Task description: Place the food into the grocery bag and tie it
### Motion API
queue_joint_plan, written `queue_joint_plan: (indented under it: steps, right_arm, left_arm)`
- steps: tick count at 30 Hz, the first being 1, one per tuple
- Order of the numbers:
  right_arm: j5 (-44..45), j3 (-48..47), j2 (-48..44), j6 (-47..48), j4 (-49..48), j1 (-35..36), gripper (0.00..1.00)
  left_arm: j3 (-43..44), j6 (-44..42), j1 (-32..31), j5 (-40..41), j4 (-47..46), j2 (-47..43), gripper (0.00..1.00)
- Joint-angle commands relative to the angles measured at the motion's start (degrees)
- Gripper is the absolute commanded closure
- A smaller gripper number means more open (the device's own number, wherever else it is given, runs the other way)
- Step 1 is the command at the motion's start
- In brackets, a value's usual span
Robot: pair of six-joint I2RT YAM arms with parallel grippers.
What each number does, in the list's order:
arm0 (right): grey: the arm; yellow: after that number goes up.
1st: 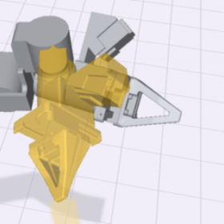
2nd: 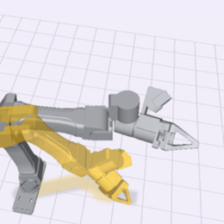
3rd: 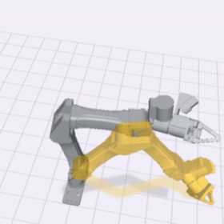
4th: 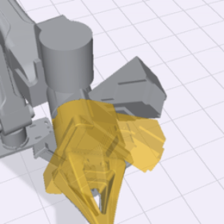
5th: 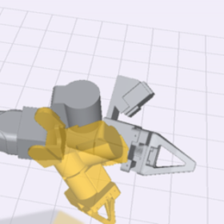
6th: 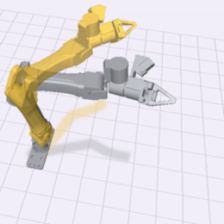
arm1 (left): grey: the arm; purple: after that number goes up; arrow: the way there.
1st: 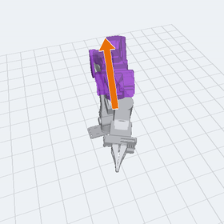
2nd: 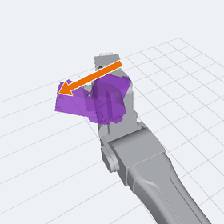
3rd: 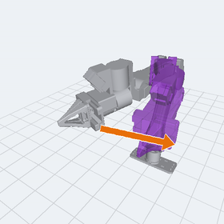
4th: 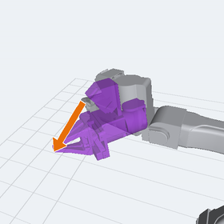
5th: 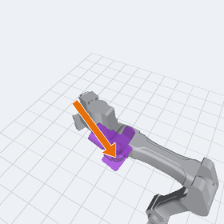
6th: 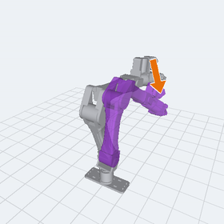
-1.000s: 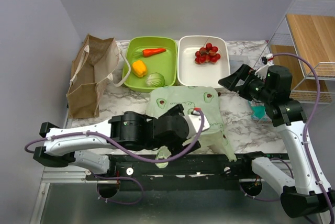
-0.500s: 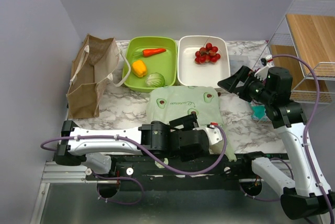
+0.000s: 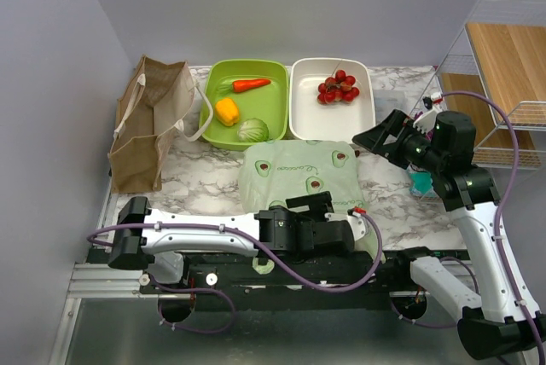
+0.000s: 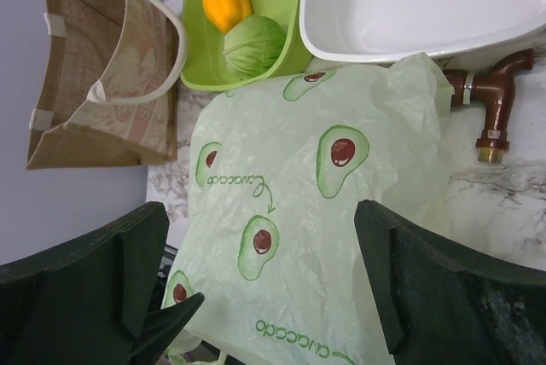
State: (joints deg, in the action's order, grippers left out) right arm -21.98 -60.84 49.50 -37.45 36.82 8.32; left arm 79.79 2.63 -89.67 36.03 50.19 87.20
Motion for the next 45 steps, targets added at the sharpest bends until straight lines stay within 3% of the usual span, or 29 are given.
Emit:
queue_joint_plan:
  steps: [1, 3, 7, 9, 20, 27, 32, 39, 45]
  right_arm:
    - [-1.8, 0.9, -0.9, -0.1, -0.5, 0.5, 0.0]
    - [-1.7, 0.9, -1.1, 0.0, -0.2, 0.6, 0.0]
    - [-1.3, 0.8, -1.0, 0.2, 0.2, 0.8, 0.0]
    - [-1.1, 0.6, -0.9, 0.4, 0.4, 0.9, 0.0]
    - [0.2, -4.6, 3.6, 2.2, 2.5, 1.0, 0.0]
    - [0.9, -9.6, 11.4, 4.3, 4.0, 1.0, 0.0]
    - [0.7, -12.5, 16.6, 3.7, 4.0, 1.0, 0.0]
    - [2.1, -16.4, 22.6, 3.0, 3.1, 1.0, 0.0]
    - [6.8, -21.3, 27.4, 1.8, 4.6, 1.5, 0.0]
  left_arm:
    - [-0.7, -4.5, 2.5, 1.5, -3.1, 1.3, 0.28]
    - [0.2, -4.6, 3.4, 0.1, -3.2, 1.5, 0.39]
    - [1.9, -5.0, 4.4, -0.3, -2.9, 1.9, 0.89]
    - [3.2, -4.6, 4.5, -0.5, -1.8, 2.2, 1.0]
    - [16.7, 10.2, 4.8, -0.2, 19.8, 1.5, 1.0]
    - [29.3, 29.2, 7.1, 1.3, 42.4, 8.6, 1.0]
    - [27.4, 36.7, 11.4, -4.9, 42.5, 2.8, 1.0]
    - [20.6, 45.0, 21.2, -6.5, 42.6, -8.6, 1.0]
    - [21.3, 47.0, 22.0, -10.2, 42.5, -7.0, 1.0]
